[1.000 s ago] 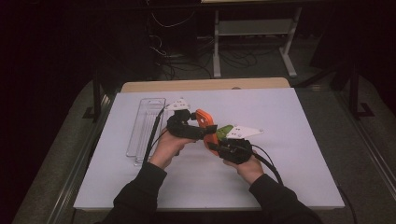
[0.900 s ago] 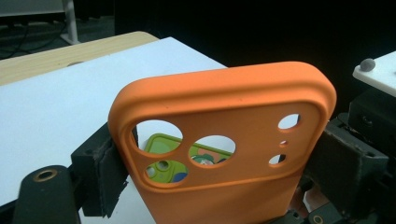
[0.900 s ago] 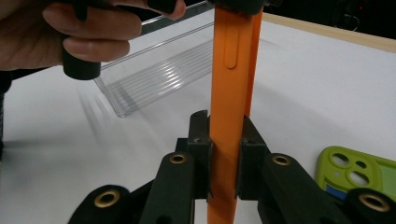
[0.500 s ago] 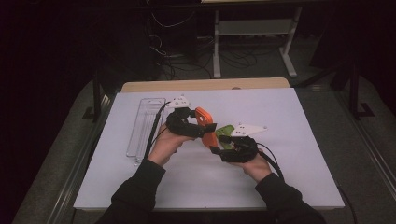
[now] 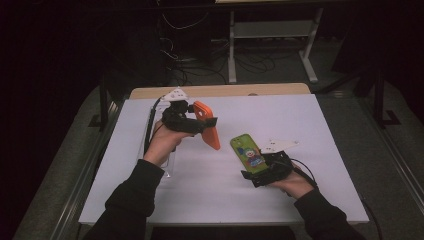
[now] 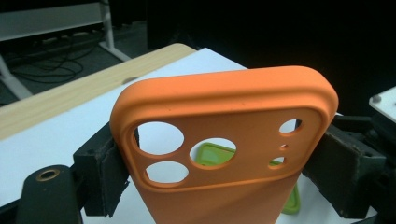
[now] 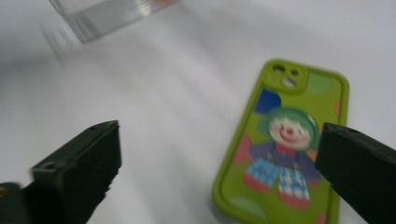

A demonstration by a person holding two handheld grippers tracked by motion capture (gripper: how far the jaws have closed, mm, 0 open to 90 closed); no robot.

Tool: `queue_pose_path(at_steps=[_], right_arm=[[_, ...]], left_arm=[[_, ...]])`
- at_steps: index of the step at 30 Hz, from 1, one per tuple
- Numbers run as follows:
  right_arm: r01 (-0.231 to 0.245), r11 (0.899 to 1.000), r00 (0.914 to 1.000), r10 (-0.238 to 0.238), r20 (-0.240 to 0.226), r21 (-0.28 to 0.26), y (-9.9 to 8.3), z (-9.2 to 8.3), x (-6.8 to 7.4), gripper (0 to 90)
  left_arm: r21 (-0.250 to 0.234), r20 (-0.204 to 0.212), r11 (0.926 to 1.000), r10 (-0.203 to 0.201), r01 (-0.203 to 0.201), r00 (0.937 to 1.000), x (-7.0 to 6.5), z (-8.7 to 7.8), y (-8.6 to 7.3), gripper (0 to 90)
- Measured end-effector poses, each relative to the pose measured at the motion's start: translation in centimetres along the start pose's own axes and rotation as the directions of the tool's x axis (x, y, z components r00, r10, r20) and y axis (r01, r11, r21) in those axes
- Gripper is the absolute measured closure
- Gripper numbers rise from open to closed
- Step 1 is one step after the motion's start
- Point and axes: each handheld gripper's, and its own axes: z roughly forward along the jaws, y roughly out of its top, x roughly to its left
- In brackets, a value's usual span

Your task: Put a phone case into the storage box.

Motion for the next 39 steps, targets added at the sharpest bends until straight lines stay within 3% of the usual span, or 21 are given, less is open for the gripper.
queue_pose_path(at_steps=[9, 14, 18, 21, 23, 30, 33, 39], right_arm=[[-0.035, 0.999, 0.9965, 0.035, 0.077, 0.0, -2.6, -1.8, -1.1, 0.0], [-0.021, 1.0, 0.9942, 0.019, 0.106, 0.022, -3.9, -2.2, -1.3, 0.0], [-0.026, 0.999, 0.9941, 0.022, 0.106, 0.036, -4.5, -2.3, -1.4, 0.0], [-0.022, 0.999, 0.9938, 0.018, 0.11, 0.035, -4.6, -2.3, -1.3, 0.0], [-0.027, 0.999, 0.9935, 0.023, 0.111, 0.035, -4.5, -2.2, -1.3, 0.0], [-0.021, 0.999, 0.9939, 0.017, 0.109, 0.035, -4.5, -2.1, -1.2, 0.0], [-0.023, 0.999, 0.9939, 0.019, 0.109, 0.037, -4.5, -2.1, -1.4, 0.0], [-0.024, 0.999, 0.9941, 0.02, 0.106, 0.033, -4.5, -2.2, -1.4, 0.0]], left_arm=[[-0.023, -0.086, 0.9997, 0.002, -0.004, 0.9963, 2.3, -2.2, 1.8, 15.6], [-0.034, -0.137, 0.9994, -0.003, -0.002, 0.9906, 3.6, -3.5, 2.6, 15.7], [-0.041, -0.186, 0.9992, -0.009, 0.002, 0.9824, 4.8, -4.5, 3.1, 15.6], [-0.041, -0.239, 0.9991, -0.017, 0.007, 0.9708, 5.7, -5.1, 3.4, 15.6], [-0.034, -0.282, 0.9994, -0.018, 0.009, 0.9594, 6.4, -5.2, 3.5, 15.6], [-0.038, -0.417, 0.9985, -0.052, 0.04, 0.9073, 8.6, -4.9, 3.7, 15.5], [-0.033, -0.476, 0.9976, -0.07, 0.061, 0.8764, 9.3, -4.3, 3.5, 15.4], [-0.038, -0.552, 0.9947, -0.101, 0.095, 0.828, 10.3, -3.6, 3.1, 15.4]])
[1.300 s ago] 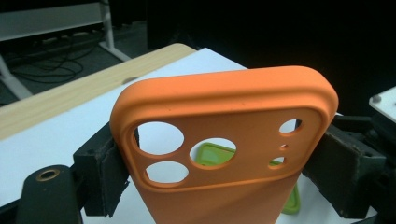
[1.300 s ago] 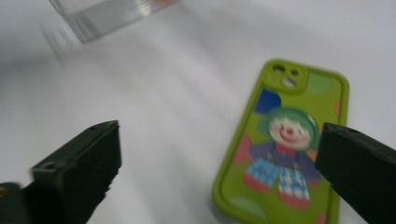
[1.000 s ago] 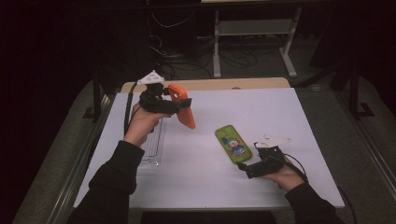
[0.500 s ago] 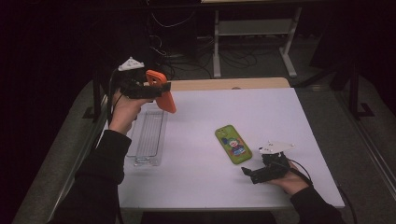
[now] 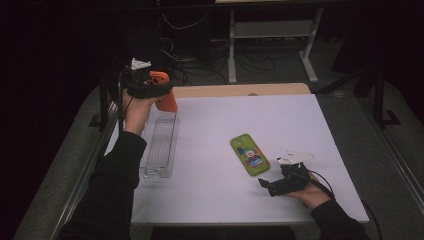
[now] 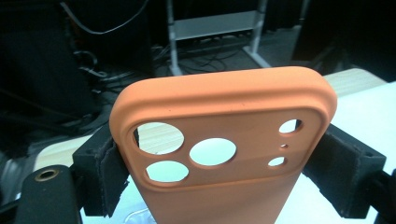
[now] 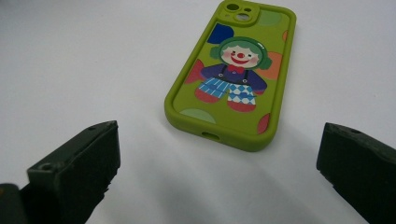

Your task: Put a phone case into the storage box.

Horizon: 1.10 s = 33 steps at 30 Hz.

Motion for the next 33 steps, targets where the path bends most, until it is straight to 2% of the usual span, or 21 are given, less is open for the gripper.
queue_pose_path(at_steps=[4, 7, 8, 9, 11, 15, 17, 21, 27, 29, 33], right_arm=[[-0.004, 1.0, 1.0, 0.004, 0.003, -0.006, 0.1, 0.0, 0.1, 0.0], [0.0, 1.0, 1.0, 0.0, 0.006, -0.007, 0.1, 0.0, 0.1, 0.0], [0.001, 1.0, 1.0, -0.001, 0.006, -0.006, 0.1, -0.1, 0.1, 0.0], [0.002, 1.0, 1.0, -0.002, 0.006, -0.007, 0.1, -0.1, 0.1, 0.0], [0.003, 1.0, 1.0, -0.003, 0.005, -0.009, 0.1, -0.1, 0.0, 0.0], [-0.001, 1.0, 1.0, 0.001, 0.002, -0.013, 0.1, -0.1, 0.1, 0.0], [-0.003, 1.0, 1.0, 0.003, 0.001, -0.016, 0.1, -0.1, 0.1, 0.0], [0.01, 1.0, 0.9999, -0.01, 0.004, -0.014, 0.2, -0.2, 0.1, 0.0], [-0.001, 1.0, 1.0, 0.001, 0.0, -0.014, 0.2, -0.3, 0.1, 0.0], [0.0, 1.0, 1.0, 0.0, -0.002, -0.015, 0.2, -0.3, 0.1, 0.0], [0.013, 1.0, 0.9999, -0.013, -0.001, -0.022, 0.2, -0.3, 0.1, 0.0]], left_arm=[[0.009, -0.059, 0.9995, -0.029, 0.03, 0.9978, 0.3, 0.6, -0.2, 15.4], [0.031, -0.125, 0.9992, -0.02, 0.024, 0.9919, 0.6, 1.2, -0.6, 15.3], [0.047, -0.13, 0.9986, -0.02, 0.026, 0.9913, 0.8, 1.4, -0.8, 15.3], [0.038, -0.132, 0.9981, -0.043, 0.049, 0.9902, 0.8, 1.7, -1.0, 15.3], [0.045, -0.141, 0.9972, -0.053, 0.06, 0.9886, 0.8, 2.2, -1.4, 15.3], [0.09, -0.173, 0.9953, -0.021, 0.037, 0.9847, 0.8, 3.0, -2.1, 15.3], [0.067, -0.171, 0.9953, -0.057, 0.07, 0.9836, 0.7, 3.6, -2.5, 15.2], [0.13, -0.2, 0.991, -0.006, 0.033, 0.9798, 0.7, 4.6, -3.1, 15.2], [0.155, -0.212, 0.987, -0.01, 0.044, 0.9771, 0.8, 5.8, -3.7, 15.1], [0.173, -0.215, 0.9842, 0.003, 0.035, 0.9767, 0.9, 6.1, -3.9, 15.1], [0.191, -0.215, 0.98, -0.015, 0.057, 0.9765, 0.9, 6.9, -4.3, 15.1]])
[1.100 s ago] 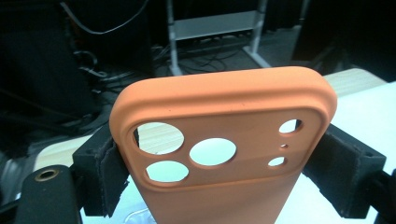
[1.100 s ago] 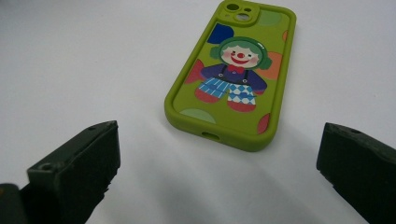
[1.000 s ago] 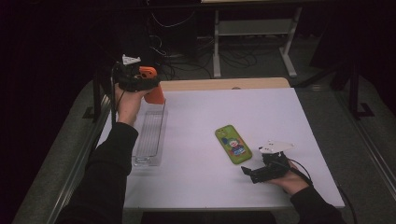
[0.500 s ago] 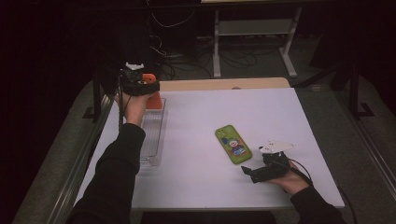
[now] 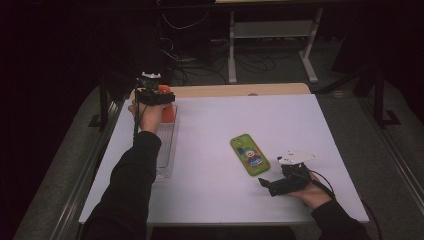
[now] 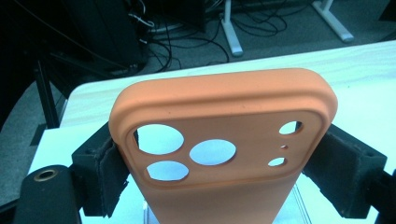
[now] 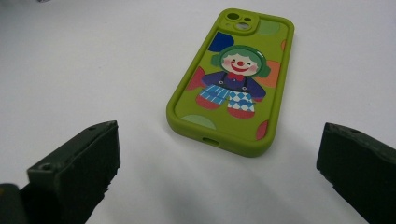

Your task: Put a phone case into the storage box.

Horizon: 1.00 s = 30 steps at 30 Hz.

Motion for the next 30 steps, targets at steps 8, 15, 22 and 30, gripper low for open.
queue_pose_path(at_steps=[8, 15, 22, 30], right_arm=[[-0.006, 1.0, 1.0, 0.006, -0.006, -0.003, 0.0, -0.1, 0.0, 0.0], [-0.001, 1.0, 1.0, 0.001, -0.005, -0.011, 0.1, -0.1, 0.0, 0.0], [0.001, 1.0, 1.0, -0.001, -0.004, -0.009, 0.1, -0.1, 0.0, 0.0], [-0.007, 1.0, 1.0, 0.007, -0.006, -0.012, 0.1, -0.1, 0.0, 0.0]], left_arm=[[0.019, -0.014, 0.9998, -0.003, 0.003, 0.9999, 0.2, 1.0, -0.2, 14.8], [0.002, 0.002, 1.0, 0.003, -0.003, 1.0, 0.4, 1.6, -0.2, 13.8], [-0.001, 0.019, 0.9998, 0.021, -0.02, 0.9996, 0.7, 2.2, -0.4, 13.1], [-0.028, 0.04, 0.9994, 0.022, -0.021, 0.999, 0.8, 2.0, -0.3, 6.9]])
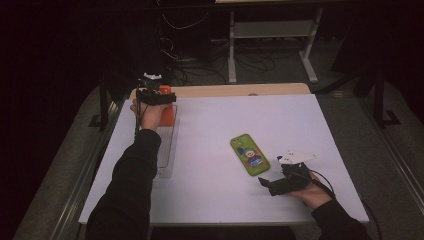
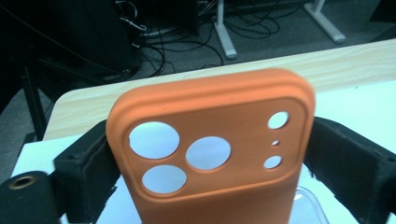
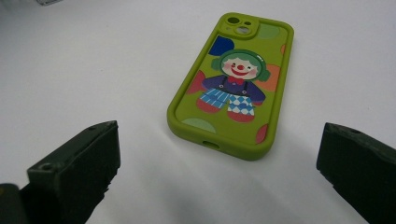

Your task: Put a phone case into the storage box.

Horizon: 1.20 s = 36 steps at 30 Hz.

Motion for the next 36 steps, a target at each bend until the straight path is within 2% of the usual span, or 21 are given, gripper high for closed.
queue_pose_path(at_steps=[2, 3, 4, 13, 19, 21, 23, 25, 31, 36], right_arm=[[0.001, 1.0, 1.0, -0.001, -0.001, 0.0, 0.0, 0.0, 0.0, 0.0], [0.002, 1.0, 1.0, -0.002, 0.0, 0.0, 0.0, 0.0, 0.0, 0.0], [0.001, 1.0, 1.0, -0.001, 0.0, 0.0, 0.0, 0.0, 0.0, 0.0], [0.009, 1.0, 0.9999, -0.009, 0.006, 0.005, 0.0, 0.1, 0.0, 0.0], [-0.002, 1.0, 1.0, 0.002, 0.004, 0.008, 0.0, 0.1, 0.0, 0.0], [0.007, 1.0, 1.0, -0.008, 0.006, 0.008, 0.0, 0.1, 0.0, 0.0], [-0.005, 1.0, 1.0, 0.005, 0.005, 0.012, 0.0, 0.1, 0.0, 0.0], [-0.006, 1.0, 1.0, 0.006, 0.004, 0.007, 0.1, 0.1, 0.0, 0.0], [-0.003, 1.0, 1.0, 0.003, 0.007, 0.008, 0.1, 0.0, 0.2, 0.0], [-0.003, 1.0, 1.0, 0.003, 0.008, 0.007, 0.1, 0.0, 0.1, 0.0]], left_arm=[[0.0, 0.007, 0.9999, 0.015, -0.015, 0.9999, 0.0, -0.1, 0.1, 5.7], [0.014, 0.014, 0.9997, 0.019, -0.019, 0.9997, 0.1, -0.2, 0.2, 4.7], [0.018, 0.023, 0.9998, 0.013, -0.013, 0.9997, 0.1, -0.3, 0.2, 3.2], [-0.018, 0.038, 0.9995, 0.028, -0.028, 0.9989, 1.1, -2.5, 1.0, 2.6], [-0.029, 0.108, 0.9985, 0.048, -0.045, 0.9929, 1.7, -4.8, 1.1, 1.9], [-0.03, 0.14, 0.998, 0.059, -0.056, 0.9884, 1.8, -5.5, 1.0, 1.7], [-0.035, 0.168, 0.9974, 0.068, -0.063, 0.9835, 1.7, -6.1, 0.9, 0.2], [-0.037, 0.204, 0.9969, 0.075, -0.069, 0.9761, 1.6, -6.7, 0.8, 0.0], [-0.048, 0.309, 0.9911, 0.133, -0.124, 0.9417, 0.9, -8.4, 0.4, 0.0], [-0.052, 0.406, 0.9883, 0.152, -0.143, 0.9013, -0.1, -9.6, -0.4, 0.0]])
